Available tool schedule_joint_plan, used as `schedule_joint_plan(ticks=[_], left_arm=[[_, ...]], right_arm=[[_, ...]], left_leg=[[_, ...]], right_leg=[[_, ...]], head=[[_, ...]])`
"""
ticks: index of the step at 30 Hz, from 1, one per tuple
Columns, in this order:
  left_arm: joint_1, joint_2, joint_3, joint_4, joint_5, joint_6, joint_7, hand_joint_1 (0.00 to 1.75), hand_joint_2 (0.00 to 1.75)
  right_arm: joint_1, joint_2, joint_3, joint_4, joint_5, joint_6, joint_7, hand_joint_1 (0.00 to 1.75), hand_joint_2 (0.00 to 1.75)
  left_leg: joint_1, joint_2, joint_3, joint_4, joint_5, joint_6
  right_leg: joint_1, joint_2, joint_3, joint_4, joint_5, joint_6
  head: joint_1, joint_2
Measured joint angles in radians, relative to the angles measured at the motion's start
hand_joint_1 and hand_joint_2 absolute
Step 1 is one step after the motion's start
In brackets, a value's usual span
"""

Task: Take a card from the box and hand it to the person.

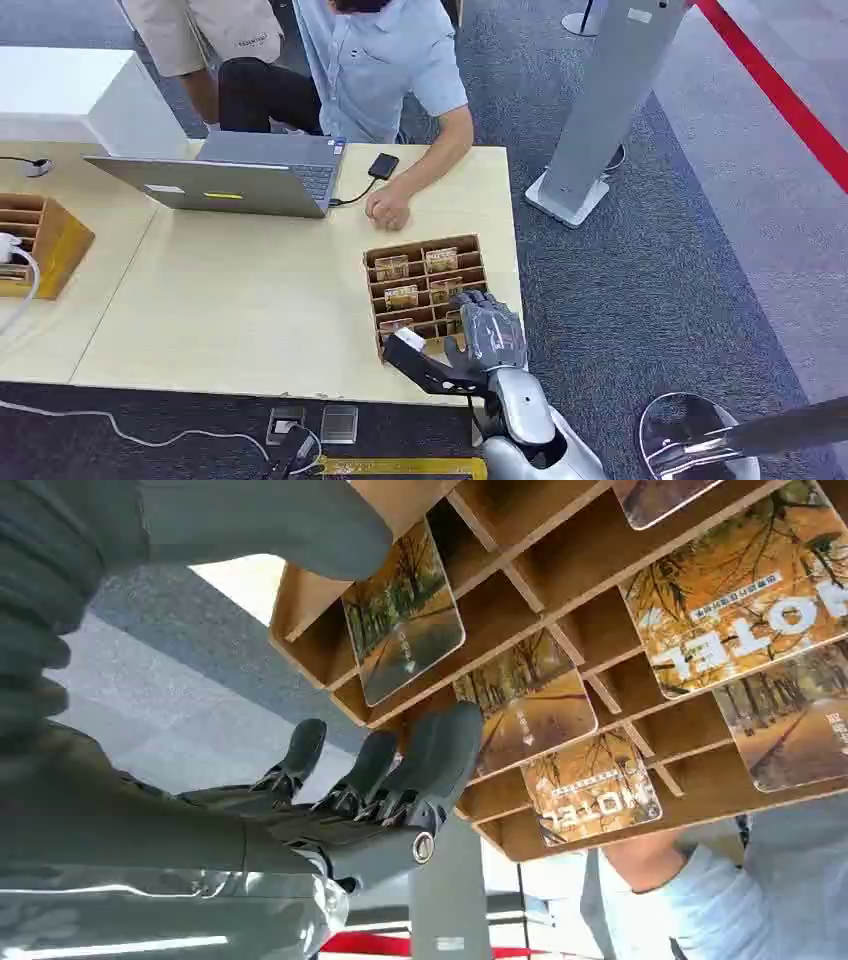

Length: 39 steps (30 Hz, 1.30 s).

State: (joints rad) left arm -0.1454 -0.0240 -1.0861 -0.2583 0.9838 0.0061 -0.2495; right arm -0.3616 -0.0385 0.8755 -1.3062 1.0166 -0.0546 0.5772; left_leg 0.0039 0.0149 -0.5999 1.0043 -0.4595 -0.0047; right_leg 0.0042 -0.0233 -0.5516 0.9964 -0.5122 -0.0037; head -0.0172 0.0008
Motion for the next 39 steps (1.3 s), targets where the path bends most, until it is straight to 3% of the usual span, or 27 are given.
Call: schedule_joint_plan(ticks=[15, 39], left_arm=[[-0.003, 0.000, 0.000, 0.000, 0.000, 0.000, 0.002, 0.00, 1.75], [-0.003, 0.000, 0.000, 0.000, -0.003, 0.001, 0.001, 0.00, 1.75]], right_arm=[[-0.009, 0.013, 0.000, 0.048, -0.011, -0.008, -0.009, 0.68, 1.75], [-0.010, 0.021, 0.000, 0.090, -0.009, -0.015, -0.006, 0.91, 1.75]], left_leg=[[0.000, 0.000, 0.000, 0.000, 0.000, 0.000], [0.000, 0.000, 0.000, 0.000, 0.000, 0.000]], right_leg=[[0.000, 0.000, 0.000, 0.000, 0.000, 0.000], [0.000, 0.000, 0.000, 0.000, 0.000, 0.000]], head=[[0.000, 0.000], [0.000, 0.000]])
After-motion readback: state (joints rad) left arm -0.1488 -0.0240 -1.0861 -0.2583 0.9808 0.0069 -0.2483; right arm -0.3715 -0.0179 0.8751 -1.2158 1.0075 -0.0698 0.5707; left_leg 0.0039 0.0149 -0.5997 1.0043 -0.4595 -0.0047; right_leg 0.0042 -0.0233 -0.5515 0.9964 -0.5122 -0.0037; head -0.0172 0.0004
